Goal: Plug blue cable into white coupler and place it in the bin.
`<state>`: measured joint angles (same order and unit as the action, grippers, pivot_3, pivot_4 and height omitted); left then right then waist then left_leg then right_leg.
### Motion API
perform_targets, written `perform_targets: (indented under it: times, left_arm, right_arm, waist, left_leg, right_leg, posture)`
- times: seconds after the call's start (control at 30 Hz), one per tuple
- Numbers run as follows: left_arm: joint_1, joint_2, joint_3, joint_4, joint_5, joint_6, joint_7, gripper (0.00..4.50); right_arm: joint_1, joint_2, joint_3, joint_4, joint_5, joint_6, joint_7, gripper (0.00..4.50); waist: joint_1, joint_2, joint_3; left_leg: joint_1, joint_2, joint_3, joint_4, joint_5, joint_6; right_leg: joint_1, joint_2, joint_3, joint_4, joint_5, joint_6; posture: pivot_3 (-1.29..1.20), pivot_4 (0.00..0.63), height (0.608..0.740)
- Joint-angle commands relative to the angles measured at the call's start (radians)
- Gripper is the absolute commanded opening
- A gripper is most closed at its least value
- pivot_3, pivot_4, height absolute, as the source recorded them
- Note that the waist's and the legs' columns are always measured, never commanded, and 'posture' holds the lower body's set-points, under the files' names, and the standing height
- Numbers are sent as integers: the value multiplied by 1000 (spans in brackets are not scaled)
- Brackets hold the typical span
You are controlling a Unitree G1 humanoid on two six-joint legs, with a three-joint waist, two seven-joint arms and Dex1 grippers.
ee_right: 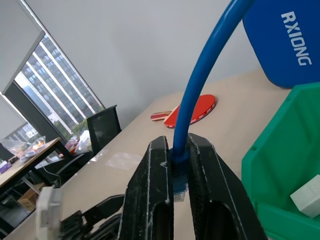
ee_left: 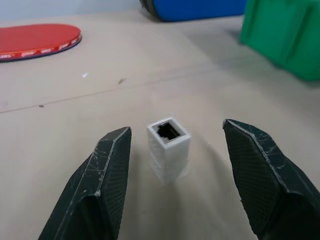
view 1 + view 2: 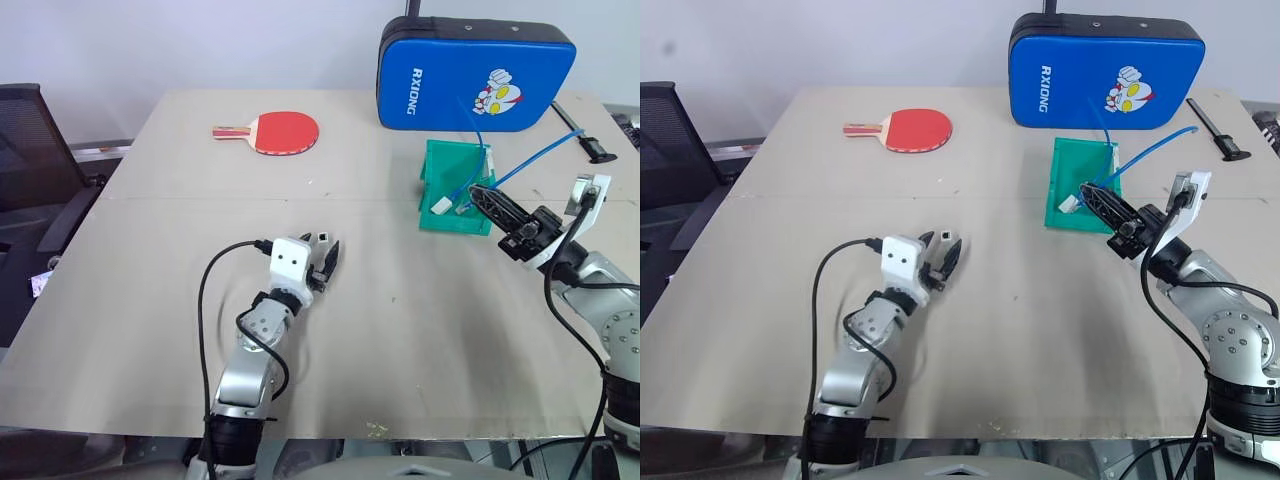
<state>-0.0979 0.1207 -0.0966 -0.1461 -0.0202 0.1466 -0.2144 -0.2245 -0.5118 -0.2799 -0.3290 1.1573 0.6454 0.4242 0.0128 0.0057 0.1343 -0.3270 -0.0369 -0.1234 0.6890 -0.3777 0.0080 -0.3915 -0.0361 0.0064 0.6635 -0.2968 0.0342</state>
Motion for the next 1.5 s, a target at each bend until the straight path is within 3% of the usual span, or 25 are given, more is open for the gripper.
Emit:
perform_targets:
  times: [0.03, 0.4, 0.5, 0.63, 0.87, 1.03, 1.17, 1.5]
  left_arm:
    - [-24, -20, -9, 16, 25, -29, 34, 2969]
    - [-34, -49, -5, 72, 41, -49, 67, 2969]
    - [-33, -47, -6, 74, 49, -57, 75, 2102]
    - [-33, -39, -2, 84, 58, -57, 83, 393]
    - [-49, -1, -15, 90, 43, -84, 11, 378]
    - [-134, 39, -72, 58, 25, -84, -120, 378]
    - [-202, 9, -112, 5, -43, -43, -201, 378]
    - [-241, -51, -175, -39, 51, -42, -123, 378]
  right_arm:
    - [-6, -2, -24, -32, 15, 7, 6, 0]
    - [21, -4, -37, -53, 9, 13, 8, 0]
    - [25, -2, -39, -52, 6, 10, 9, 0]
    - [24, 2, -38, -49, -2, 6, 10, 0]
    - [2, -5, -11, -77, -43, -7, 29, 0]
    - [-69, -25, 115, -171, -184, -38, 75, 0]
    - [-129, 11, 212, -210, -308, -85, 57, 0]
    - [-176, 99, 366, -184, -640, -247, 28, 0]
  waist:
    - [-1, 0, 0]
    - [-1, 0, 0]
    - [-1, 0, 0]
    - [-1, 0, 0]
    - [-1, 0, 0]
    - [-2, 0, 0]
    - [-3, 0, 0]
    - [-26, 0, 0]
  left_leg:
    - [0, 0, 0, 0, 0, 0]
    - [0, 0, 1, 0, 0, 0]
    - [0, 0, 1, 0, 0, 0]
    - [0, 0, 1, 0, 0, 0]
    - [0, 0, 1, 0, 0, 0]
    - [0, 0, 1, 0, 0, 0]
    - [0, 0, 1, 0, 0, 0]
    - [0, -1, 2, 0, 0, 0]
  right_leg:
    - [0, 0, 0, 0, 0, 0]
    - [-1, 0, 1, 0, 0, 0]
    - [-1, 0, 1, 0, 0, 0]
    - [-1, 0, 1, 0, 0, 0]
    - [-1, 0, 1, 1, 0, 0]
    - [-2, 0, 1, 1, 0, 0]
    - [-2, 0, 1, 1, 0, 0]
    - [-3, 0, 1, 1, 0, 0]
  posture:
    - [0, 150, 740]
    - [0, 150, 740]
    - [0, 150, 740]
    - [0, 150, 740]
    - [0, 150, 740]
    - [0, 150, 740]
    - [0, 150, 740]
    - [0, 150, 740]
